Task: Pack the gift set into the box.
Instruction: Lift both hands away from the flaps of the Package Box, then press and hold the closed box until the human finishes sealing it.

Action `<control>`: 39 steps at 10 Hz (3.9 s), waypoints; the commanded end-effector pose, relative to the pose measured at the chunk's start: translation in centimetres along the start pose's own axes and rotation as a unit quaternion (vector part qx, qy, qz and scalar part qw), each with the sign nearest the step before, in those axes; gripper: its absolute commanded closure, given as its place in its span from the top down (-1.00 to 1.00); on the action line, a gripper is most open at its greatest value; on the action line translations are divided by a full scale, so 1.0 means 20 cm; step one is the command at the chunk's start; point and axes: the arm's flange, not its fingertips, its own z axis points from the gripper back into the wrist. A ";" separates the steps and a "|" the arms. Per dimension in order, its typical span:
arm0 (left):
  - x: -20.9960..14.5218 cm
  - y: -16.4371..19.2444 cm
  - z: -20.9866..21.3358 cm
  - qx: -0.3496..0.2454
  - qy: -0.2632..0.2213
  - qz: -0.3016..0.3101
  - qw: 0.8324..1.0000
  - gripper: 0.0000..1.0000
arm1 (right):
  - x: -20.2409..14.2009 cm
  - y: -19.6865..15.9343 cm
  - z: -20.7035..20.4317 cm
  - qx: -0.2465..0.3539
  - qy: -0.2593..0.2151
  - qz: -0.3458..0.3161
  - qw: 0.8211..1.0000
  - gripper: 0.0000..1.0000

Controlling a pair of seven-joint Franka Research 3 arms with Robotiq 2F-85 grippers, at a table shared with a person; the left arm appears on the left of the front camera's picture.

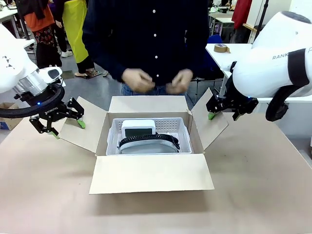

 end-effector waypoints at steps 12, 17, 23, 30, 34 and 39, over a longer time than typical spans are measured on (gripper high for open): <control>-0.15 1.16 0.35 -0.477 -0.023 -0.039 0.878 1.00 | -0.40 -1.09 0.44 0.516 -0.042 -0.095 0.850 1.00; -0.15 1.16 0.35 -0.477 -0.023 -0.039 0.878 1.00 | -0.40 -1.09 0.44 0.516 -0.042 -0.095 0.850 1.00; -0.15 1.16 0.35 -0.477 -0.023 -0.039 0.878 1.00 | -0.40 -1.09 0.44 0.516 -0.042 -0.095 0.850 1.00; -0.15 1.16 0.35 -0.477 -0.023 -0.039 0.878 1.00 | -0.40 -1.09 0.44 0.516 -0.042 -0.095 0.850 1.00; -0.15 1.16 0.35 -0.477 -0.023 -0.039 0.878 1.00 | -0.40 -1.09 0.44 0.516 -0.042 -0.095 0.850 1.00; -0.15 1.16 0.35 -0.477 -0.023 -0.039 0.878 1.00 | -0.40 -1.09 0.44 0.516 -0.042 -0.095 0.850 1.00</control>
